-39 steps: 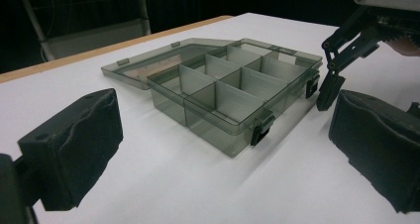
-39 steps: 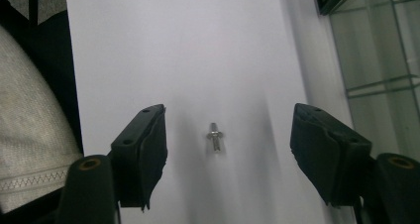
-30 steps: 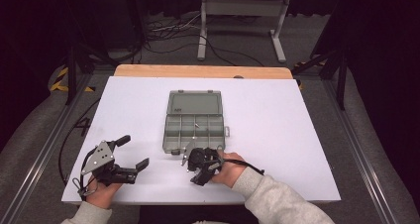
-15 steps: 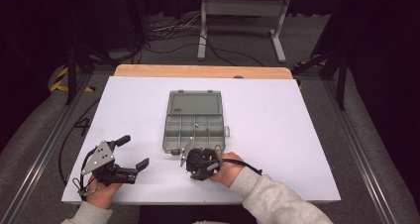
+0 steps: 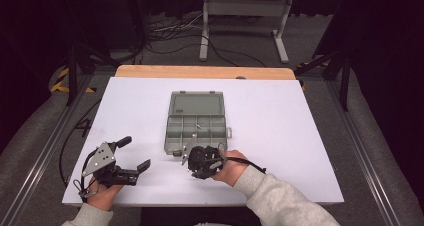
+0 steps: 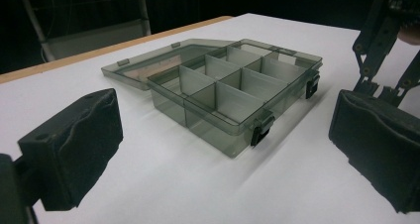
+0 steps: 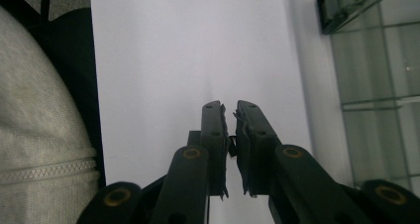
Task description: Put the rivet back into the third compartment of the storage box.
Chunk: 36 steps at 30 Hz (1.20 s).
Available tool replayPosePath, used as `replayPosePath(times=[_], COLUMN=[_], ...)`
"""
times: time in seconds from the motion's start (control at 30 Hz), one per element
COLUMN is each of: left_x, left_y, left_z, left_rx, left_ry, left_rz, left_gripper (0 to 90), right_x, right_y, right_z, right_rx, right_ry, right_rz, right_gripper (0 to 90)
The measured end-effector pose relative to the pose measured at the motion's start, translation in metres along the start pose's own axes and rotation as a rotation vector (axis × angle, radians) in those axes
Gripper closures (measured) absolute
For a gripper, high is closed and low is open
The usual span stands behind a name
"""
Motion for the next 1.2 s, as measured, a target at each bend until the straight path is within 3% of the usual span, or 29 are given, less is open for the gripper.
replayPosePath(times=[0.63, 1.2], left_x=[0.000, 0.000], left_y=[0.000, 0.000], left_z=[0.000, 0.000], left_rx=[0.001, 0.000], left_ry=[0.000, 0.001], left_rz=[0.000, -0.001], left_gripper=[0.7, 0.8], right_x=[0.042, 0.078], right_y=[-0.015, -0.050], right_z=[-0.014, -0.023], right_rx=[0.011, -0.015], right_ry=[-0.045, -0.073], right_rz=[0.059, 0.121], right_gripper=[82.5, 82.6])
Point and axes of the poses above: each handheld gripper's, and its own axes: x roughly backward along the jaws, z roughly out of its underside, y roughly to its left, the point moved 5 cm from there along -x, roughly forward along the jaws, and after that the axes turned 12 degrees about x, right-handed, at the moved point
